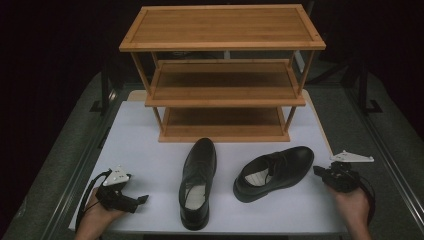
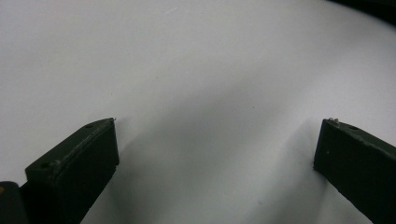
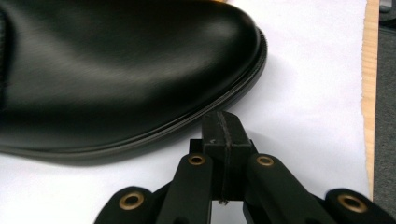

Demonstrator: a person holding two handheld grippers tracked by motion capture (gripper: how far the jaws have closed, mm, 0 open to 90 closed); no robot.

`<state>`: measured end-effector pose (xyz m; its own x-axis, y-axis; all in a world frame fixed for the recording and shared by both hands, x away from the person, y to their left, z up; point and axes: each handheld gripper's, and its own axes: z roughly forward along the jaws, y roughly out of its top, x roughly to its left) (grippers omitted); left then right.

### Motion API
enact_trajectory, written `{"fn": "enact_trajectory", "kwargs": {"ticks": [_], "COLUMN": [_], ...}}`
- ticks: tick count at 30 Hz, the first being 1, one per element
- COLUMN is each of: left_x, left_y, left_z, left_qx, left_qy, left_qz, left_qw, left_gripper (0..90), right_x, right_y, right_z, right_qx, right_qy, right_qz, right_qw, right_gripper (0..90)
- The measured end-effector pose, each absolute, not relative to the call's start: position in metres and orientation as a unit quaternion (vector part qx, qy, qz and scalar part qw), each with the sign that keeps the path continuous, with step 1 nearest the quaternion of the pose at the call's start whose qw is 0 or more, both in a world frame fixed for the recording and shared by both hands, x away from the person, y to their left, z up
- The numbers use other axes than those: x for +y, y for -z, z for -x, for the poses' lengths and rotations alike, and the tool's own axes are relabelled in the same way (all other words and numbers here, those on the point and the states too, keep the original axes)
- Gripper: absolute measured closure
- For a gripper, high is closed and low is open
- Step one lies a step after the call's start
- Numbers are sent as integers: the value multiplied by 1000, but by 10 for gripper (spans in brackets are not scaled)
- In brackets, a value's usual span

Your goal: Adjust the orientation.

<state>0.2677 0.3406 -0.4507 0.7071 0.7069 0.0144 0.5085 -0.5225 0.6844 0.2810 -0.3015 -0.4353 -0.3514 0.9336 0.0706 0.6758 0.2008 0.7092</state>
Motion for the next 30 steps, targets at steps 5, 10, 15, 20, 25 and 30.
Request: {"fn": "enact_trajectory", "kwargs": {"ticks": [5,10,15,20,25,30], "left_x": [341,341,340,340,340,340], "left_y": [451,451,451,451,451,451], "left_z": [-268,-268,-268,-268,-268,-268], "left_qx": [353,353,354,353,354,354], "left_qy": [-147,-147,-148,-148,-148,-148], "left_qz": [-860,-860,-860,-860,-859,-859], "left_qw": [338,338,338,338,339,339], "left_gripper": [0,0,0,0,0,0], "right_x": [-304,-304,-303,-300,-297,-292], "right_y": [437,438,437,436,437,437], "right_z": [-291,-294,-299,-307,-318,-330], "right_qx": [751,752,754,758,761,764], "right_qy": [-337,-338,-337,-334,-336,-340], "right_qz": [-537,-536,-535,-532,-528,-521], "right_qw": [186,181,177,177,174,171], "right_gripper": [898,898,899,899,899,899]}}
